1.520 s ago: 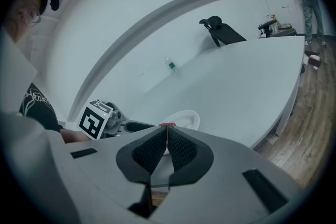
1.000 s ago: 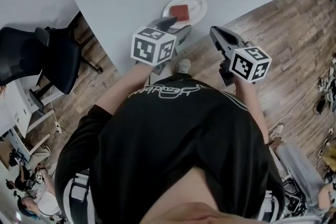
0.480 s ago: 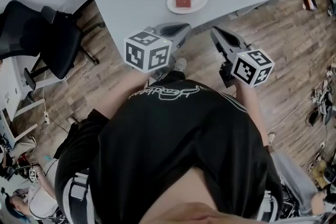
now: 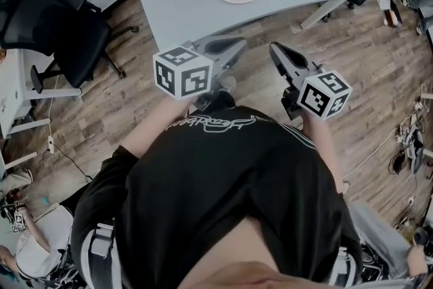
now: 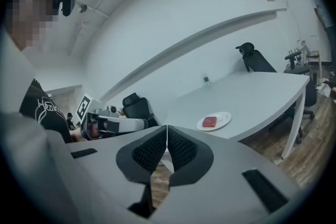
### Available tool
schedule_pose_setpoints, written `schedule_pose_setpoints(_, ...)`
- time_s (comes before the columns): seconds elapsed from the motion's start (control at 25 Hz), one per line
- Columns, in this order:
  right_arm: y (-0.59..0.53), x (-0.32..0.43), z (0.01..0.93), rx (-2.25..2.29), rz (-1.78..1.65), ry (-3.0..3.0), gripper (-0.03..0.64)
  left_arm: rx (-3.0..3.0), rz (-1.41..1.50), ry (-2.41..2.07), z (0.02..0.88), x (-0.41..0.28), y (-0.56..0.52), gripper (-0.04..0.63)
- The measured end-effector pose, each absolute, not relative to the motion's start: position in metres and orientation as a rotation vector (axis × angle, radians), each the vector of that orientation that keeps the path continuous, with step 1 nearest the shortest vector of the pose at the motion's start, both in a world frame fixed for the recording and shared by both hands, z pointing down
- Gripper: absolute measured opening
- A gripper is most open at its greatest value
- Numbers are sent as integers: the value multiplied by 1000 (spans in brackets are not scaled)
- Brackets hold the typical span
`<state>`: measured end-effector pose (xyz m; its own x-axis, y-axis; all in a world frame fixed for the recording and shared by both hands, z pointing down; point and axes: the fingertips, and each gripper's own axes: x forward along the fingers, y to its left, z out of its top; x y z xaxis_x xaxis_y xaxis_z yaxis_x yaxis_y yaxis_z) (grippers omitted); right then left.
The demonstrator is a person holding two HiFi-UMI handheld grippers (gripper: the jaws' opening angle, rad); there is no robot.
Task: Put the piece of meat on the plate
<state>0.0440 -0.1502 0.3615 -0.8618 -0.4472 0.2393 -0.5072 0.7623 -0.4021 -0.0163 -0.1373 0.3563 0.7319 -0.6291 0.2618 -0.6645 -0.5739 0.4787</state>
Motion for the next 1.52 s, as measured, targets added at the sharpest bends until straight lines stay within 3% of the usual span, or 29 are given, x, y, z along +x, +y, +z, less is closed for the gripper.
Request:
schedule_pose_setpoints(0.84, 2, 100, 370, 657, 728, -2858, 11, 2382, 29, -1006, 363, 46, 19, 8)
schedule_pose_setpoints(1.52, 44, 106, 373, 610, 748, -2849, 10, 2374, 66, -1025, 360, 58, 60, 8)
